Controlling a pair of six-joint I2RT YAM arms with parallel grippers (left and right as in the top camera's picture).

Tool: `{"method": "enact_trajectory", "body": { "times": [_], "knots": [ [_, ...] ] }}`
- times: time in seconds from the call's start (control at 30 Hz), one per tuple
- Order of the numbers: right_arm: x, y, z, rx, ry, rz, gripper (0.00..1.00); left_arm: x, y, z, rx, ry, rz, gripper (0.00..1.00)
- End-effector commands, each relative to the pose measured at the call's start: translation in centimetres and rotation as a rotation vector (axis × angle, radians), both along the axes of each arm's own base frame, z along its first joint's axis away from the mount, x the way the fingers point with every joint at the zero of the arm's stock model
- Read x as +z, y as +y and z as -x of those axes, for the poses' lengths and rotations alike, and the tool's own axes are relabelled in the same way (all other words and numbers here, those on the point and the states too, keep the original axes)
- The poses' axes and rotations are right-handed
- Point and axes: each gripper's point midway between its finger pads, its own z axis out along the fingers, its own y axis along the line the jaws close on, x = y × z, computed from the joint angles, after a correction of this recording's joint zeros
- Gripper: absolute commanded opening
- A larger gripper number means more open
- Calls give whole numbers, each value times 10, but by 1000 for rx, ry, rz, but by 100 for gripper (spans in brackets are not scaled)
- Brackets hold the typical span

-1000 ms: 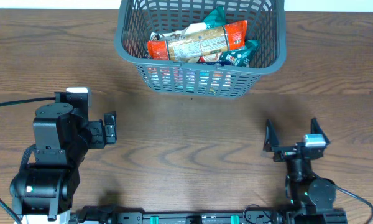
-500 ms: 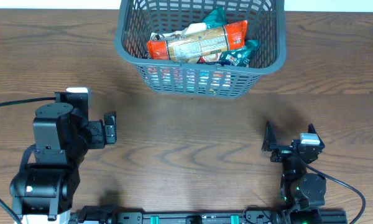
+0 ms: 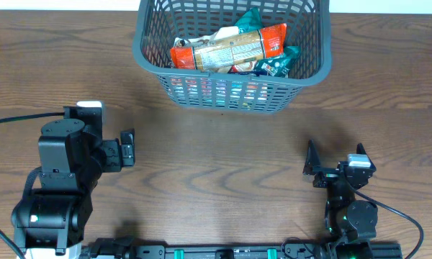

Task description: Pack container

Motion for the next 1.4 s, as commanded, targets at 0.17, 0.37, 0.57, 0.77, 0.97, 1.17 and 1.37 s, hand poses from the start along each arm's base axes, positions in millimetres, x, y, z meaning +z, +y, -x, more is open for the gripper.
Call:
{"method": "enact_trajectory", "body": {
  "times": [0.17, 0.37, 0.57, 0.77, 0.97, 1.17, 1.37],
  "knots": [
    [-1, -1, 0, -7, 0, -11, 99, 0, 1, 0, 9, -1, 3, 99],
    [-1, -1, 0, -6, 0, -11, 99, 0, 2, 0, 10, -1, 3, 99],
    [-1, -1, 0, -7, 0, -11, 99, 4, 3, 4, 7, -15, -11, 99],
    [-1, -1, 0, -7, 0, -11, 99, 23, 4, 13, -40, -197, -63, 99],
    [-1, -1, 0, -7, 0, -11, 99, 2, 2, 7, -40, -400, -59, 99],
    [-1, -1, 0, -7, 0, -11, 99, -23, 2, 2, -34, -553, -56, 99],
    [-1, -1, 0, -7, 0, -11, 99, -43, 2, 0, -31, -653, -55, 99]
  ]
}}
